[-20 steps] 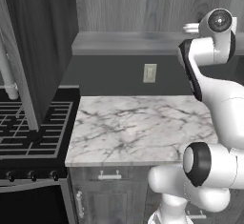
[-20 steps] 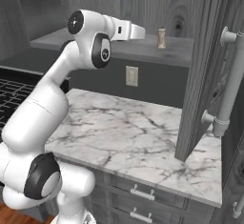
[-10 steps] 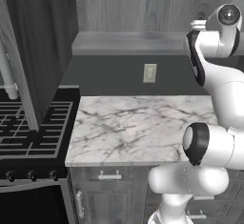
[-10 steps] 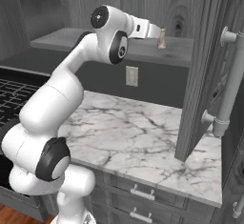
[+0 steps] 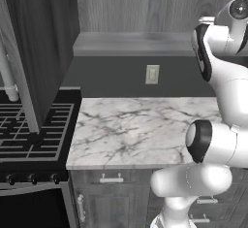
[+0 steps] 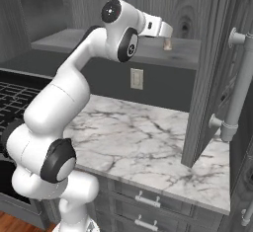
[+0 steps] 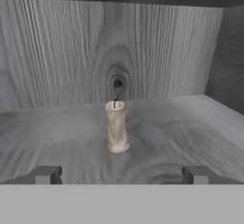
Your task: Get the candle and the wine from the cabinet and move them to the dining counter.
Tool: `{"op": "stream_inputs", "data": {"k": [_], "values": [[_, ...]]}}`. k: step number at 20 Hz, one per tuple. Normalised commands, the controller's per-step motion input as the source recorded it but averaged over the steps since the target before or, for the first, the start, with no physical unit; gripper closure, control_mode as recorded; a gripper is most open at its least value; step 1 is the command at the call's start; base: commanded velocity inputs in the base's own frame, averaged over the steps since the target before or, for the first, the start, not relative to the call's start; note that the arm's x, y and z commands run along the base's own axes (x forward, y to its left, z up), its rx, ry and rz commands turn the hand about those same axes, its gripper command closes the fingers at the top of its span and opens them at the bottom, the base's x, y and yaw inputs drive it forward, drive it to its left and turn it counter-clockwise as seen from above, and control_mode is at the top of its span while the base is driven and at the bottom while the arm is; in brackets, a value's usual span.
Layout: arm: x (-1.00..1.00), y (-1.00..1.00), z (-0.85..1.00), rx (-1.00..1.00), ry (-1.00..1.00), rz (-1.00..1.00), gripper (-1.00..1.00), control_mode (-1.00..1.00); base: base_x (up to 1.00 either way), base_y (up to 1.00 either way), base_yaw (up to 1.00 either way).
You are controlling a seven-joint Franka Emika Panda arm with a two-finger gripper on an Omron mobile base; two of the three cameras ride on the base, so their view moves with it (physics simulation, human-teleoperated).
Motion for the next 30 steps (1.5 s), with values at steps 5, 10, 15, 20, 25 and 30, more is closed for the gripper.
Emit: {"op": "stream_inputs", "data": {"k": [5,10,15,20,25,30], "values": [[0.16,0.01,0.18,0.00,0.03,0.00,-1.00,-1.00,0.00,0.00,0.00],[0.12,0.00,0.00,0.00,0.03,0.00,-1.00,-1.00,0.00,0.00,0.00],[0.22,0.00,0.00,0.00,0.00,0.00,-1.00,-1.00,0.00,0.00,0.00],[0.37,0.00,0.00,0.00,0.00,0.00,-1.00,-1.00,0.00,0.00,0.00],[0.31,-0.01,0.00,0.00,0.00,0.00,-1.00,-1.00,0.00,0.00,0.00],[0.11,-0.24,-0.10,0.00,0.00,0.00,-1.00,-1.00,0.00,0.00,0.00]]}}
